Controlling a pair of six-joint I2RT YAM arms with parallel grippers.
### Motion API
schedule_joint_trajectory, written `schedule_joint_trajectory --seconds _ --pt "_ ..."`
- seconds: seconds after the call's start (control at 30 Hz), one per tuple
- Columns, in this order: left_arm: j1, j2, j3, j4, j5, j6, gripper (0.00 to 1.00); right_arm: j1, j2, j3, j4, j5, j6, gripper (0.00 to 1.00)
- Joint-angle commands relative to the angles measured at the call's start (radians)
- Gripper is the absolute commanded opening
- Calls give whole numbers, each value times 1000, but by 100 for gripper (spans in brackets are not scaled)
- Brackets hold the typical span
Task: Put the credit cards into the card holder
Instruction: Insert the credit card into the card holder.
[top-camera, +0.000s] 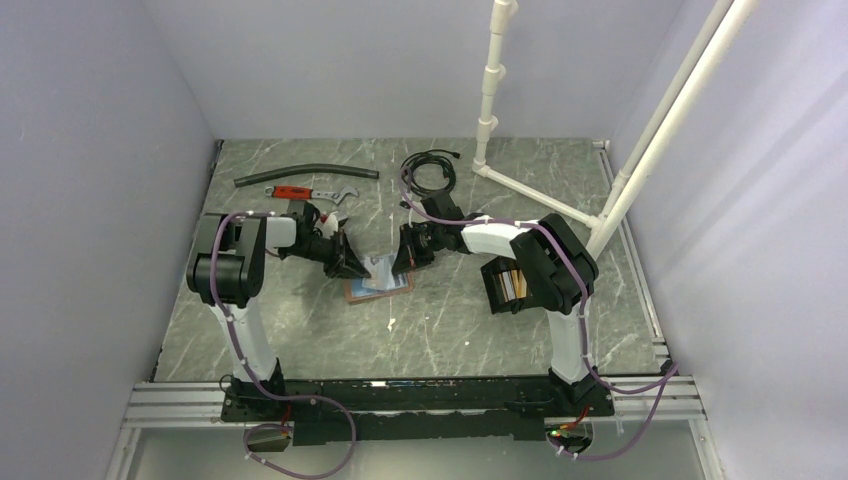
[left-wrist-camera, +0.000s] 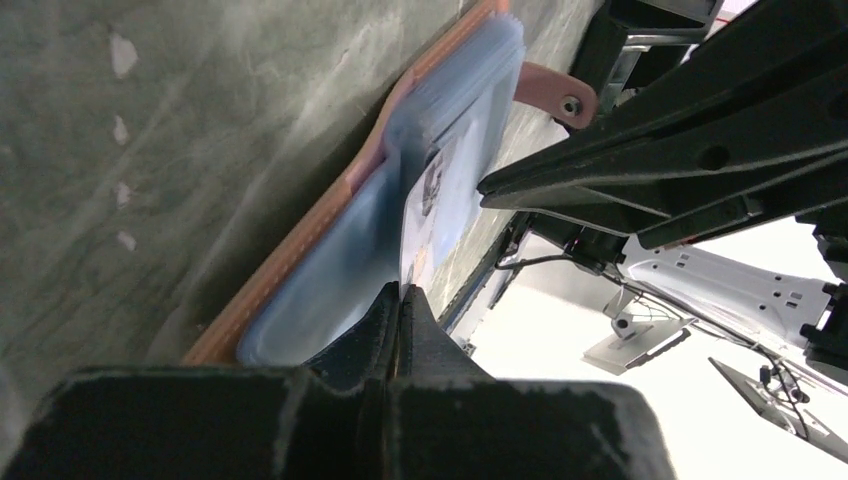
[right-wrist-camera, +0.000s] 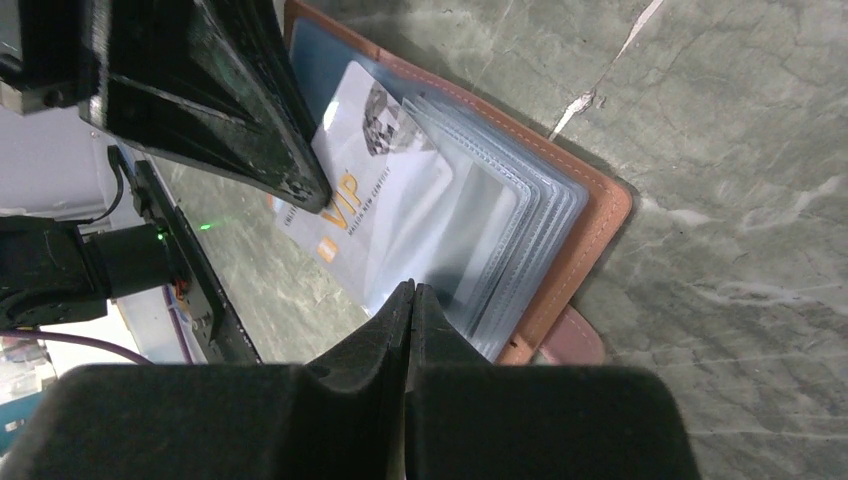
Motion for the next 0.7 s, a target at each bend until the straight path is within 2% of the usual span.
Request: schedule_joint_trajectory --seconds 0.0,0.03,0.07,0.17,0.33,0.67 --pt "-48 -33 -57 172 -93 -138 0 0 23 -22 0 41 -19 0" --pt "-59 -41 -66 192 -166 -158 0 0 23 -23 2 39 -17 0" --pt "-70 -56 -77 209 -139 -179 0 0 22 -25 4 37 -13 0" --pt "-87 -110 -106 244 -192 -214 0 0 19 -33 15 35 -2 0" --pt "-80 -161 -88 143 -317 -154 0 1 17 -36 8 41 -8 0" --pt "-73 -158 -74 148 -344 -154 0 0 9 -48 -5 51 -21 0"
